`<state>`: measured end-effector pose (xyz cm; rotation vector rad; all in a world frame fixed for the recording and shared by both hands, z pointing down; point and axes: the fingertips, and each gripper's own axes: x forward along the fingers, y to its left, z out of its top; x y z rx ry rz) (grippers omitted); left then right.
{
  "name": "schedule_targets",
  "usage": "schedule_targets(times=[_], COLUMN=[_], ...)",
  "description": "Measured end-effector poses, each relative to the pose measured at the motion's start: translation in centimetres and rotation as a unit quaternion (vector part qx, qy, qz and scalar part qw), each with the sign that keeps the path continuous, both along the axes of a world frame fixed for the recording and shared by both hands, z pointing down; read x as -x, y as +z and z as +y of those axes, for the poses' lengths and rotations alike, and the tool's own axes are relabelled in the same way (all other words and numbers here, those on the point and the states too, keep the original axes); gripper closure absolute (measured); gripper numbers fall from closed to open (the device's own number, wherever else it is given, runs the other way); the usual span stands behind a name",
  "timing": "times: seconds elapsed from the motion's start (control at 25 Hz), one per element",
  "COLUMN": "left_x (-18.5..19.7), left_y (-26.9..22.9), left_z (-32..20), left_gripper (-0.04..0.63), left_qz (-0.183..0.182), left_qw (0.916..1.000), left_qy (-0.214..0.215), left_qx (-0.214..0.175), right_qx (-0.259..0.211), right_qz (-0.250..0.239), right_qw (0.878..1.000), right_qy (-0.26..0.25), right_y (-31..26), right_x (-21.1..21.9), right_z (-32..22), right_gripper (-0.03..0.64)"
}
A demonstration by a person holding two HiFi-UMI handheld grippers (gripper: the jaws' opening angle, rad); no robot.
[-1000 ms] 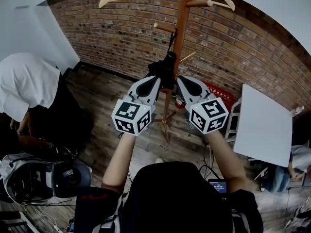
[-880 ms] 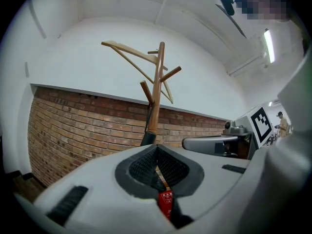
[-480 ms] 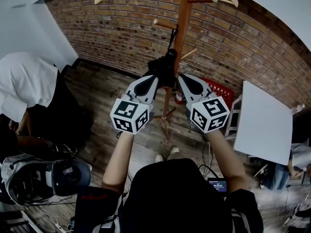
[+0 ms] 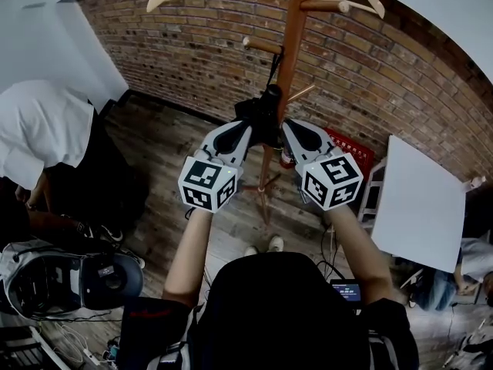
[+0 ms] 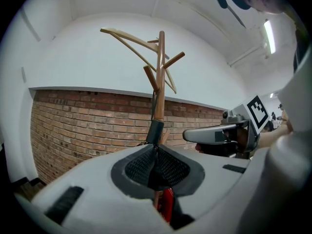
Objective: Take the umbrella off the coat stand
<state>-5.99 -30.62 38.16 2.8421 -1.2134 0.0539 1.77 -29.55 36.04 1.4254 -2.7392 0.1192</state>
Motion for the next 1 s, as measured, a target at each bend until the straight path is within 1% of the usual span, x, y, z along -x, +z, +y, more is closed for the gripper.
schedule_targets(times=[0.24, 0.28, 0.36, 0.4, 0.56, 0.64, 0.72, 0.84, 1.0], left_x=[0.3, 0.2, 0.0, -0.1, -0.2, -0.7, -1.0, -0.8, -0.7], left_y=[0.7, 0.8, 1.1, 1.4, 2.0, 2.3, 2.6, 3.1, 3.9], left_z=[-0.8, -0.9, -1.0, -1.1, -1.7, -2.0, -2.2, -2.8, -3.5], left_gripper=[0.574, 0.559, 0.474, 0.448, 0.394, 0.358, 0.321, 0.261, 0.182], left_qz=[0.003, 0.003, 0.004, 0.004, -0.002, -0.006, -0.017, -0.037, -0.052], left_qw=[0.9999, 1.0000, 1.0000, 1.0000, 0.9999, 0.9999, 0.9998, 0.9991, 0.9982], left_qy=[-0.011, -0.009, -0.003, -0.001, -0.009, -0.003, -0.003, -0.018, -0.030], left_qx=[0.001, 0.002, 0.007, 0.009, 0.009, 0.010, 0.007, 0.003, 0.008], right_qx=[0.005, 0.006, 0.009, 0.010, 0.014, 0.016, 0.017, 0.019, 0.022], right_qz=[0.008, 0.009, 0.010, 0.010, 0.010, 0.009, 0.007, 0.005, 0.004], right_qw=[1.000, 1.000, 1.000, 1.000, 1.000, 1.000, 1.000, 0.999, 0.999], right_qy=[-0.009, -0.010, -0.013, -0.014, -0.020, -0.022, -0.022, -0.026, -0.029], right_y=[0.8, 0.9, 1.2, 1.3, 1.6, 1.7, 1.8, 1.9, 2.1], right_x=[-0.3, -0.4, -0.6, -0.6, -1.0, -1.3, -1.3, -1.1, -1.2], right_z=[-0.8, -0.9, -1.1, -1.2, -1.6, -1.8, -2.0, -2.3, -2.7], right_gripper=[0.588, 0.588, 0.588, 0.588, 0.588, 0.588, 0.588, 0.588, 0.588])
